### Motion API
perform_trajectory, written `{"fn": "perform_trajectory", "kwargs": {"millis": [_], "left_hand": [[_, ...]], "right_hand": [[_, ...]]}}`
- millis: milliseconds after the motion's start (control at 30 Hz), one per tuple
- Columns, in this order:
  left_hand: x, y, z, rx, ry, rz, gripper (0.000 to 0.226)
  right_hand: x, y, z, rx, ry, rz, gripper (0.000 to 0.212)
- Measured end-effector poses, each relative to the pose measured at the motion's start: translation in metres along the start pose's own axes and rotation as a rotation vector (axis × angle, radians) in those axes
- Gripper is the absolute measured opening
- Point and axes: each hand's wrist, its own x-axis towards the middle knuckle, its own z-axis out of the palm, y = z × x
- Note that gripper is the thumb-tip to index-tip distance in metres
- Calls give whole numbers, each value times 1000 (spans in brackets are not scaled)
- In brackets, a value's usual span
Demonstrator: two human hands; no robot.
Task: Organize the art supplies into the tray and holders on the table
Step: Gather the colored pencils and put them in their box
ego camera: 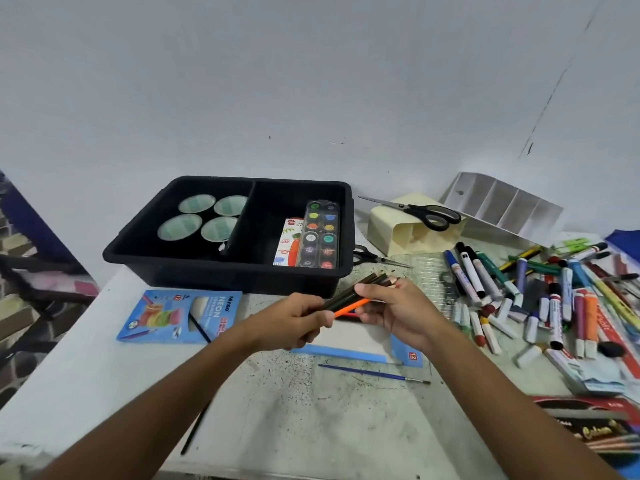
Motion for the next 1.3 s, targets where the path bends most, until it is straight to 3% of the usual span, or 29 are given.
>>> {"fn": "perform_trajectory", "kwargs": {"millis": [100, 167, 233, 300, 367, 400, 500, 600, 667, 800, 900, 1033, 1200, 1300], "left_hand": [[0, -3, -5, -6, -45, -8, 22], [-1, -6, -12, -11, -73, -40, 22], [-2, -8, -17, -14, -96, -73, 21], [-2, -9, -21, 2, -136, -97, 20], [1, -6, -23, 37, -213, -114, 19], [3, -3, -23, 63, -257, -119, 18], [11, 6, -20, 102, -365, -119, 19], [14, 10, -21, 83, -405, -135, 17], [14, 8, -23, 67, -410, -145, 17], [13, -5, -28, 36, -305, -110, 28], [5, -24, -38, -33, -65, -95, 40], [-2, -53, -35, 36, 293, -133, 16], [10, -61, -4, 187, 436, -269, 31], [13, -62, 0, 130, 486, -303, 32]], "right_hand": [[1, 2, 0, -26, -3, 38, 31], [1, -3, -4, -189, 90, 13, 39], [2, -12, -12, -478, 265, -165, 34], [0, -27, -15, -648, 287, -398, 19], [-1, -41, -7, -823, 20, -432, 15], [1, -45, 1, -983, -155, -361, 17], [16, -43, 22, -1261, -566, 60, 24], [28, -28, 28, -986, -773, 545, 17], [35, -21, 25, -893, -841, 636, 11], [44, -19, 17, -841, -876, 687, 13], [45, -23, 3, -824, -878, 687, 13], [46, -26, -22, -760, -825, 691, 15], [48, -22, -30, -663, -809, 626, 17], [49, -18, -21, -574, -821, 570, 18]]}}
